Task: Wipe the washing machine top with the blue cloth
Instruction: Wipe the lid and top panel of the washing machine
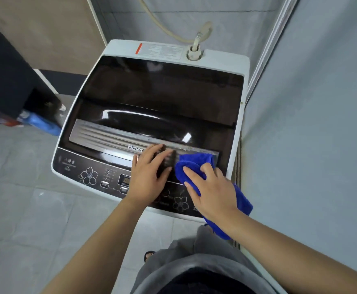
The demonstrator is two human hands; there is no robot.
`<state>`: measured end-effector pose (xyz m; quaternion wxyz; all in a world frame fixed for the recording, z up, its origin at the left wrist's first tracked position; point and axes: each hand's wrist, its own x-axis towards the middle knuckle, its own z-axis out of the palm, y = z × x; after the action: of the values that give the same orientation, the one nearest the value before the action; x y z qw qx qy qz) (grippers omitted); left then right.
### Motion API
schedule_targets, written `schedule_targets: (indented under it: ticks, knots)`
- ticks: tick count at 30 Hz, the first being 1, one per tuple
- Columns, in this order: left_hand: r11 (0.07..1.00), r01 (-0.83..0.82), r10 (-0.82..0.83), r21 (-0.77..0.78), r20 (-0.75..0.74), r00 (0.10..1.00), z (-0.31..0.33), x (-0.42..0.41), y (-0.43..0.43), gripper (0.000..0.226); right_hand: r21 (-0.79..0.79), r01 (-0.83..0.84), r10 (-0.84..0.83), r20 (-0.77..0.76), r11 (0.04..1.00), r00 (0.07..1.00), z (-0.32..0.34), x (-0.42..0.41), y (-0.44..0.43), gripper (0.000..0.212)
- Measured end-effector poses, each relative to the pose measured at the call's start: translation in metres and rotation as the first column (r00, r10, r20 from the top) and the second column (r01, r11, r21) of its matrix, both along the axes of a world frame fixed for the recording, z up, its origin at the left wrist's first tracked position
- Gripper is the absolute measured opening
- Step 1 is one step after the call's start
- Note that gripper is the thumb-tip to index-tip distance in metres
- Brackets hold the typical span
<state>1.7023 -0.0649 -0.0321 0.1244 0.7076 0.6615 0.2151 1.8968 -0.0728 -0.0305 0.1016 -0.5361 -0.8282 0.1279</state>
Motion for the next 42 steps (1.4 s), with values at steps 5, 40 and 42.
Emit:
schedule_targets:
  ticks: [5,40,42]
  knots:
    - [0.977,-0.21,0.209,-0.046,-0.03,0.978,-0.009,-0.058,-0.042,0.041,0.042,-0.134,0.131,0.075,0.99,0.989,0.001,-0.05,0.005,0.043]
    - [0.998,0.043,-0.044,-0.043,-0.035,0.998,-0.02,-0.182,-0.065,0.041,0.038,0.079,-0.08,0.04,0.996,0.996,-0.005,-0.196,-0.029,0.042]
    - [0.998,-0.047,0.047,-0.052,-0.013,0.999,-0.014,-0.2,-0.059,0.039,0.047,0.026,-0.028,0.044,0.999,0.999,-0.005,-0.227,-0.015,0.042]
